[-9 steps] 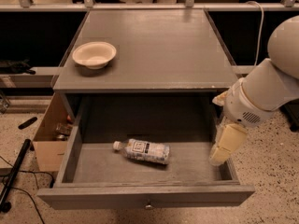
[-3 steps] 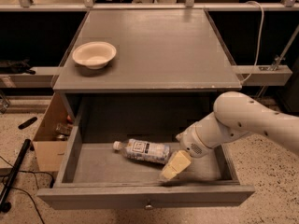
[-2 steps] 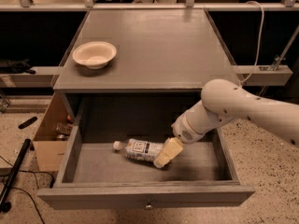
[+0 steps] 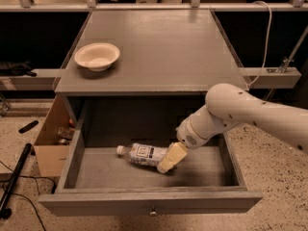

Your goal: Pick blue plastic bottle from top drawer and place on counter

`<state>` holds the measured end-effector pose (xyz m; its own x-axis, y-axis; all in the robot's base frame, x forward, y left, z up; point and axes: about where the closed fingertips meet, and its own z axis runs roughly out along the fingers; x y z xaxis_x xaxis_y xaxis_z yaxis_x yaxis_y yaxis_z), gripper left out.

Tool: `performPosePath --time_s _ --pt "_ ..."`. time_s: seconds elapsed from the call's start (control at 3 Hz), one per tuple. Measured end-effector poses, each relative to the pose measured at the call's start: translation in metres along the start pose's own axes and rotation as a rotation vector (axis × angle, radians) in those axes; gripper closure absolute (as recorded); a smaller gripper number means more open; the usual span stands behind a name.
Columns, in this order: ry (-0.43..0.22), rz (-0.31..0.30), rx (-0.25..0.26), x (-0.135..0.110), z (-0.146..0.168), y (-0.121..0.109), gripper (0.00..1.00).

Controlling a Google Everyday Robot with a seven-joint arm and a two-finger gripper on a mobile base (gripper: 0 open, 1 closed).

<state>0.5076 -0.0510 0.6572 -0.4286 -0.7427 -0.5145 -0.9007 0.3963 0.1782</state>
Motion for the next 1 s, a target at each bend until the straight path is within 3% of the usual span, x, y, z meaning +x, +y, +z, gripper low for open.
performPosePath --time_s 0.67,1.0 --pt "-0.004 -0.017 0.056 -0.001 0.043 -0.002 0.00" --pt "0.013 -0.012 0.079 0.012 0.067 0.004 0.01"
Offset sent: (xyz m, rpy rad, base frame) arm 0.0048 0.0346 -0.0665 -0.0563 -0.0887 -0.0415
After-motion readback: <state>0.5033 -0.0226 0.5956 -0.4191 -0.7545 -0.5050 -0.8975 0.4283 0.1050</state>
